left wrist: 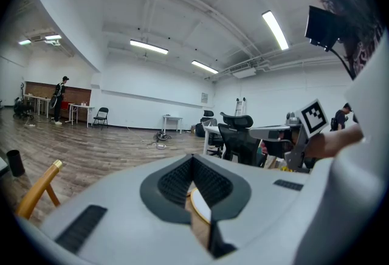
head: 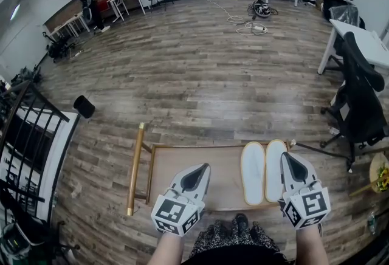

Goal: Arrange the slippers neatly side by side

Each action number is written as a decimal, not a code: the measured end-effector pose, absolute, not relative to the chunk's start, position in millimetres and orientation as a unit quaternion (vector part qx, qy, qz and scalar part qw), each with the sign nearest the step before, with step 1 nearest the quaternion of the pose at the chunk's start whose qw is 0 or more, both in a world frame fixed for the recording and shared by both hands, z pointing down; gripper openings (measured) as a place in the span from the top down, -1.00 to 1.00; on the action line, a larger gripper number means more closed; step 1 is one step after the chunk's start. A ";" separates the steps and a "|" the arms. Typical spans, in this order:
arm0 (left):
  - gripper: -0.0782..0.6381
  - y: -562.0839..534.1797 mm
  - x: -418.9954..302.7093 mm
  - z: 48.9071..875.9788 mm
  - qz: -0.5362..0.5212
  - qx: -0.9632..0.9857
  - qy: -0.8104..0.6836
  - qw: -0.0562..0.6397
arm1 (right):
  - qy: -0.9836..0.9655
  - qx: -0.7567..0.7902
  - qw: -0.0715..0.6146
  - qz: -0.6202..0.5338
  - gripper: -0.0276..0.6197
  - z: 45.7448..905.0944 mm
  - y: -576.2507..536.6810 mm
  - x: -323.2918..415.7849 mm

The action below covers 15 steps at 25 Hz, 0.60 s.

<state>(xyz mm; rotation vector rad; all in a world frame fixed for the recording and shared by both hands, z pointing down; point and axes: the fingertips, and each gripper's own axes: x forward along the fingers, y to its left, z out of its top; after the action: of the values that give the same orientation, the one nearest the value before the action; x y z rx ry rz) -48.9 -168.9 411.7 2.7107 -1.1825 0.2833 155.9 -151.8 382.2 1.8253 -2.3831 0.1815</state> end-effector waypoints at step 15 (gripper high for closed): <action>0.80 -170.3 -49.3 411.2 0.091 0.908 -0.399 0.084 | -0.788 0.609 0.063 0.063 0.91 381.9 -153.6 156.5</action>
<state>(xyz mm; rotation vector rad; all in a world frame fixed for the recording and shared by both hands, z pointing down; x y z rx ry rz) -49.3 -170.3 411.2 2.7108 -1.1915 0.2703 156.5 -153.6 381.9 1.8403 -2.3814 0.1890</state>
